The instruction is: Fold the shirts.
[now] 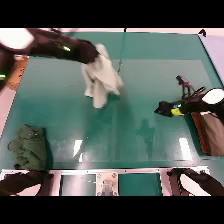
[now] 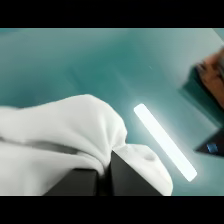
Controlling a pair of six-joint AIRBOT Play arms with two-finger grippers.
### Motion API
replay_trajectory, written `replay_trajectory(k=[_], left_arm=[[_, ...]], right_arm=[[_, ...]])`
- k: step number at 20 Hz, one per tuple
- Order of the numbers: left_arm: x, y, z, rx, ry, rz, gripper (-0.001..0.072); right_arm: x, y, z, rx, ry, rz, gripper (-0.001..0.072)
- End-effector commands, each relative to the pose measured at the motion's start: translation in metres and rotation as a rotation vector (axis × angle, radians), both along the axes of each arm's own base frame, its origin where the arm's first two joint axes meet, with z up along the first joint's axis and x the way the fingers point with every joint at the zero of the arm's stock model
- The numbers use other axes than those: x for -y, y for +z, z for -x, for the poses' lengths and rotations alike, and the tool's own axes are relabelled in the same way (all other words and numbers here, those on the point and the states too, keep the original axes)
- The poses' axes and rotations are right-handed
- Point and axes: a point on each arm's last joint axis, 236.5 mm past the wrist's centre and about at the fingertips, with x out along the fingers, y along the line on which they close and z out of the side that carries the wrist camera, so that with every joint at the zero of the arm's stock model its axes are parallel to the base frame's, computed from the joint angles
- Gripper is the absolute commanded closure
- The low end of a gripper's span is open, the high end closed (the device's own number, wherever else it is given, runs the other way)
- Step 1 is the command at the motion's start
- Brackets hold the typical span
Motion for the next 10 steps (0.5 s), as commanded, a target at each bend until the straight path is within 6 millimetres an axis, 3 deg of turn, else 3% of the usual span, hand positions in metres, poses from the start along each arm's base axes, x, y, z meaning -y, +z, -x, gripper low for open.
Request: replay_trajectory(k=[1, 2, 3, 4, 6, 8, 10], left_arm=[[0.071, -0.056, 0.024, -0.117, -0.132, -0.031, 0.0685], [0.087, -0.079, 0.028, -0.154, -0.158, -0.050, 0.0440], [0.096, -0.098, 0.029, -0.196, -0.159, -0.061, 0.0048], [0.097, -0.112, 0.028, -0.245, -0.140, -0.065, 0.0007], [0.077, -0.114, 0.013, -0.262, -0.100, -0.073, 0.0007], [0.034, -0.106, -0.010, -0.286, -0.028, -0.075, 0.0007], [-0.017, -0.111, -0.032, -0.341, 0.071, -0.079, 0.0007]], right_arm=[[0.020, 0.040, -0.021, 0.071, -0.042, 0.000, 0.0669], [0.026, 0.051, -0.028, 0.098, -0.057, 0.004, 0.0533], [0.032, 0.059, -0.033, 0.119, -0.070, 0.007, 0.0360], [0.035, 0.063, -0.035, 0.128, -0.079, 0.010, 0.0286], [0.041, 0.059, -0.034, 0.117, -0.093, 0.012, 0.0282], [0.040, 0.046, -0.027, 0.084, -0.095, 0.006, 0.0282], [0.037, 0.023, -0.014, 0.023, -0.099, -0.006, 0.0283]])
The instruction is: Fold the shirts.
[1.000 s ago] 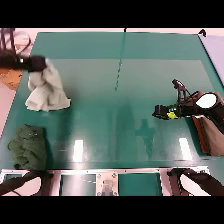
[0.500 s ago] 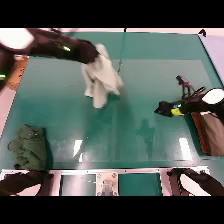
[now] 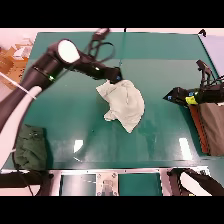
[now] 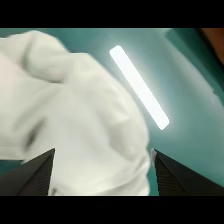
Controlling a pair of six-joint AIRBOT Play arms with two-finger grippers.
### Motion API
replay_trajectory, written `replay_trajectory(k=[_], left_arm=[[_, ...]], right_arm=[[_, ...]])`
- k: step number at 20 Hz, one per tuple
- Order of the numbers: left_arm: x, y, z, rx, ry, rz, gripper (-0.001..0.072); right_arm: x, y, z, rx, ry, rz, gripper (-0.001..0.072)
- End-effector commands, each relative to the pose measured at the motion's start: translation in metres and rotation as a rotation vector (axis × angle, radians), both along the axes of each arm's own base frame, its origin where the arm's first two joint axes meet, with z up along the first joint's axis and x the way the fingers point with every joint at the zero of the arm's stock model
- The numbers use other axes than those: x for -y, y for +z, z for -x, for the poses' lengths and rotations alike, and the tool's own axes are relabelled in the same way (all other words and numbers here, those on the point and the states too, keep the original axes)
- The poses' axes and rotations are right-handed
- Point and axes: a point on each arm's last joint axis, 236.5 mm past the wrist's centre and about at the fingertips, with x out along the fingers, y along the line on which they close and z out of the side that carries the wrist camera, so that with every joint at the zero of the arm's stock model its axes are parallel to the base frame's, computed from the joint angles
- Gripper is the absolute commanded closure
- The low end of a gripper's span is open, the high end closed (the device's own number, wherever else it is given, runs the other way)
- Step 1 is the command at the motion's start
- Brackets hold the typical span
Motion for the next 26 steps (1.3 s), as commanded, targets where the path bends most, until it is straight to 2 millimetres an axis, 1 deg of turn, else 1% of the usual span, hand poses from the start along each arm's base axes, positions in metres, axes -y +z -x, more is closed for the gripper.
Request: replay_trajectory(k=[1, 2, 3, 4, 6, 8, 10, 12, 14, 17, 20, 21, 22, 23, 24, 25, 26], left_arm=[[-0.073, -0.019, -0.026, -0.112, 0.136, -0.036, 0.0007], [-0.095, -0.032, -0.034, -0.145, 0.195, -0.037, 0.0008], [-0.110, -0.048, -0.040, -0.168, 0.242, -0.039, 0.0008], [-0.122, -0.068, -0.046, -0.183, 0.292, -0.037, 0.0008], [-0.128, -0.107, -0.053, -0.193, 0.369, -0.022, 0.0008], [-0.118, -0.140, -0.059, -0.239, 0.416, 0.040, 0.0008], [-0.098, -0.165, -0.064, -0.288, 0.417, 0.105, 0.0008], [-0.084, -0.185, -0.072, -0.308, 0.446, 0.145, 0.0008], [-0.077, -0.202, -0.075, -0.302, 0.463, 0.135, 0.0009], [-0.063, -0.220, -0.075, -0.326, 0.486, 0.152, 0.0009], [-0.050, -0.225, -0.081, -0.336, 0.534, 0.204, 0.0009], [-0.048, -0.224, -0.083, -0.324, 0.543, 0.209, 0.0036], [-0.045, -0.223, -0.084, -0.309, 0.542, 0.208, 0.0254], [-0.044, -0.222, -0.087, -0.291, 0.540, 0.211, 0.0436], [-0.042, -0.220, -0.087, -0.288, 0.534, 0.218, 0.0602], [-0.041, -0.218, -0.087, -0.288, 0.523, 0.221, 0.0688], [-0.040, -0.214, -0.085, -0.285, 0.492, 0.218, 0.0689]], right_arm=[[-0.002, -0.034, 0.019, -0.083, -0.017, -0.025, 0.0283], [-0.007, -0.050, 0.029, -0.123, -0.026, -0.047, 0.0283], [-0.011, -0.065, 0.038, -0.154, -0.034, -0.066, 0.0283], [-0.016, -0.079, 0.047, -0.182, -0.050, -0.094, 0.0283], [-0.030, -0.099, 0.056, -0.190, -0.060, -0.147, 0.0283], [-0.047, -0.114, 0.065, -0.194, -0.056, -0.183, 0.0282], [-0.064, -0.126, 0.075, -0.219, -0.017, -0.180, 0.0282], [-0.084, -0.130, 0.081, -0.226, 0.035, -0.181, 0.0282], [-0.101, -0.128, 0.077, -0.195, 0.061, -0.187, 0.0282], [-0.118, -0.126, 0.074, -0.152, 0.088, -0.184, 0.0282], [-0.130, -0.127, 0.071, -0.129, 0.100, -0.182, 0.0282], [-0.132, -0.129, 0.070, -0.128, 0.102, -0.178, 0.0281], [-0.134, -0.133, 0.071, -0.134, 0.105, -0.174, 0.0282], [-0.136, -0.138, 0.073, -0.148, 0.110, -0.169, 0.0281], [-0.138, -0.143, 0.075, -0.165, 0.113, -0.168, 0.0282], [-0.139, -0.148, 0.077, -0.183, 0.111, -0.169, 0.0282], [-0.141, -0.153, 0.077, -0.196, 0.105, -0.171, 0.0282]])
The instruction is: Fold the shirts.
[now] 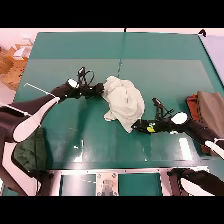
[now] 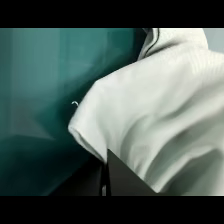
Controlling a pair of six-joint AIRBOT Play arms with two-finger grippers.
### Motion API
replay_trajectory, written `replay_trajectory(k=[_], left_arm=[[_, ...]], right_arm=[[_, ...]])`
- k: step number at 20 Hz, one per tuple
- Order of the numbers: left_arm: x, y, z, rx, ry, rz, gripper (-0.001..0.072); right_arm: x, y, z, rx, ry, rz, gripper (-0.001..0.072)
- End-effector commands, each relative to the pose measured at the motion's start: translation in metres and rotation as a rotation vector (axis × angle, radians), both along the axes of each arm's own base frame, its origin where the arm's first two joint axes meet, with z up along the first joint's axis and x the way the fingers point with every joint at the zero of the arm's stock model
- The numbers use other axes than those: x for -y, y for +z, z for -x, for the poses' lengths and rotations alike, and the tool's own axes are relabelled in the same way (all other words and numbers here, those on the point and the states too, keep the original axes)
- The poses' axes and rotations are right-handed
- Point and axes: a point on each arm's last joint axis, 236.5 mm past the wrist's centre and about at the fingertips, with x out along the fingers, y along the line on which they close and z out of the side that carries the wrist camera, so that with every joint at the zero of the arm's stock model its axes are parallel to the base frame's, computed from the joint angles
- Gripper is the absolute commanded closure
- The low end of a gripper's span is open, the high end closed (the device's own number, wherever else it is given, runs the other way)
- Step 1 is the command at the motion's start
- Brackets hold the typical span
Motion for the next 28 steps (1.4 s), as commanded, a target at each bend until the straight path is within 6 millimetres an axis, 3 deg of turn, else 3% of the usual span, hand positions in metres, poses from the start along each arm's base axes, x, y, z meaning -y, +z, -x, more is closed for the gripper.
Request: replay_trajectory(k=[1, 2, 3, 4, 5, 7, 9, 10, 12, 14, 17, 19, 20, 22, 24, 26, 28], left_arm=[[0.003, 0.014, -0.005, 0.044, -0.051, 0.010, 0.0689], [0.001, 0.023, -0.007, 0.051, -0.072, 0.014, 0.0689], [-0.003, 0.036, -0.009, 0.063, -0.091, 0.017, 0.0689], [-0.010, 0.052, -0.013, 0.083, -0.099, 0.018, 0.0690], [-0.020, 0.074, -0.017, 0.119, -0.101, 0.015, 0.0690], [-0.049, 0.131, -0.025, 0.217, -0.069, 0.009, 0.0690], [-0.079, 0.206, -0.023, 0.345, -0.030, 0.016, 0.0690], [-0.094, 0.246, -0.017, 0.418, -0.012, 0.016, 0.0690], [-0.115, 0.341, 0.010, 0.617, -0.009, 0.001, 0.0690], [-0.124, 0.436, 0.051, 0.837, -0.009, -0.020, 0.0690], [-0.130, 0.576, 0.140, 1.183, -0.005, -0.033, 0.0690], [-0.134, 0.645, 0.206, 1.378, 0.003, -0.041, 0.0690], [-0.136, 0.672, 0.236, 1.463, 0.009, -0.055, 0.0690], [-0.144, 0.706, 0.280, 1.585, 0.032, -0.108, 0.0690], [-0.151, 0.722, 0.305, 1.630, 0.057, -0.160, 0.0690], [-0.159, 0.711, 0.298, 1.568, 0.074, -0.220, 0.0689], [-0.168, 0.678, 0.271, 1.419, 0.078, -0.293, 0.0689]], right_arm=[[-0.008, -0.014, 0.000, -0.021, 0.002, 0.003, 0.0283], [-0.011, -0.017, -0.003, -0.013, 0.003, -0.003, 0.0296], [-0.014, -0.018, -0.007, -0.003, 0.010, -0.008, 0.0398], [-0.016, -0.017, -0.013, 0.015, 0.019, -0.010, 0.0592], [-0.016, -0.012, -0.022, 0.048, 0.035, -0.008, 0.0693], [-0.008, 0.010, -0.045, 0.109, 0.071, -0.007, 0.0694], [0.018, 0.054, -0.071, 0.151, 0.079, -0.025, 0.0695], [0.032, 0.089, -0.088, 0.198, 0.063, -0.050, 0.0695], [0.061, 0.179, -0.113, 0.353, 0.045, -0.068, 0.0695], [0.082, 0.279, -0.118, 0.559, 0.065, -0.032, 0.0695], [0.089, 0.428, -0.091, 0.888, 0.060, 0.050, 0.0694], [0.083, 0.511, -0.055, 1.107, 0.064, 0.106, 0.0695], [0.078, 0.543, -0.035, 1.200, 0.070, 0.133, 0.0694], [0.074, 0.590, 0.001, 1.331, 0.046, 0.177, 0.0694], [0.085, 0.609, 0.018, 1.393, 0.001, 0.266, 0.0694], [0.102, 0.611, 0.018, 1.401, -0.052, 0.355, 0.0694], [0.118, 0.601, 0.000, 1.361, -0.085, 0.397, 0.0694]])
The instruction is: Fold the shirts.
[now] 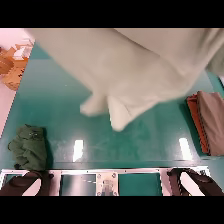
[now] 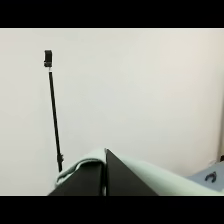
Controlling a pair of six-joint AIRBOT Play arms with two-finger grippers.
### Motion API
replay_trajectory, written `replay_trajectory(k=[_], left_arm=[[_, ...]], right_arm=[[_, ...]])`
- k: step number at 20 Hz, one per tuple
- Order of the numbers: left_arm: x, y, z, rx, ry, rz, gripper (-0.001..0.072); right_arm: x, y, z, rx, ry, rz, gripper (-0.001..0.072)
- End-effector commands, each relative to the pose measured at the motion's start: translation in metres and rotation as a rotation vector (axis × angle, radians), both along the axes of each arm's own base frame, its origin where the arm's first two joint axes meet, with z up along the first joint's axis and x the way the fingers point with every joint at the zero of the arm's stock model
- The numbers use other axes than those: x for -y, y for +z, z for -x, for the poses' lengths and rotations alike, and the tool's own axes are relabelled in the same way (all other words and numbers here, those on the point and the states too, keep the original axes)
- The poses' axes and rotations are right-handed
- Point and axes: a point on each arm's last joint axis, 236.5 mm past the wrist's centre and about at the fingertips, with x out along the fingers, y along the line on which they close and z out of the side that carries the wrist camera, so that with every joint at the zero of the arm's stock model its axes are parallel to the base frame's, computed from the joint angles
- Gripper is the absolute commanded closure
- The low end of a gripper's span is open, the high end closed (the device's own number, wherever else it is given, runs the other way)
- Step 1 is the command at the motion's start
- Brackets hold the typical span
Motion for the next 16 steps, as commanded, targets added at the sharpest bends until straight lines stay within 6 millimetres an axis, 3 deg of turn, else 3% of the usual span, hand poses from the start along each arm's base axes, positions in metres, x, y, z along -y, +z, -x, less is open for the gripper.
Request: replay_trajectory(k=[1, 3, 5, 8, 10, 12, 13, 15, 16], left_arm=[[-0.021, -0.047, -0.028, -0.207, 0.126, -0.066, 0.0689], [-0.025, -0.115, -0.071, -0.438, 0.153, -0.125, 0.0689], [-0.021, -0.203, -0.110, -0.703, 0.131, -0.183, 0.0689], [-0.019, -0.369, -0.157, -1.122, 0.101, -0.226, 0.0689], [-0.021, -0.481, -0.174, -1.348, 0.107, -0.219, 0.0689], [-0.020, -0.580, -0.177, -1.543, 0.113, -0.192, 0.0689], [-0.017, -0.617, -0.176, -1.624, 0.107, -0.172, 0.0689], [-0.010, -0.669, -0.180, -1.743, 0.089, -0.122, 0.0689], [-0.007, -0.686, -0.186, -1.769, 0.090, -0.093, 0.0689]], right_arm=[[0.026, -0.004, -0.017, -0.006, -0.104, 0.020, 0.0694], [0.027, -0.044, -0.061, -0.138, -0.062, -0.024, 0.0694], [0.023, -0.106, -0.115, -0.312, -0.009, -0.069, 0.0694], [-0.001, -0.224, -0.192, -0.557, 0.058, -0.100, 0.0693], [-0.026, -0.315, -0.233, -0.724, 0.087, -0.121, 0.0693], [-0.055, -0.411, -0.254, -0.907, 0.126, -0.110, 0.0693], [-0.067, -0.455, -0.256, -0.996, 0.141, -0.103, 0.0693], [-0.080, -0.518, -0.253, -1.126, 0.147, -0.104, 0.0693], [-0.082, -0.534, -0.252, -1.158, 0.147, -0.103, 0.0694]])
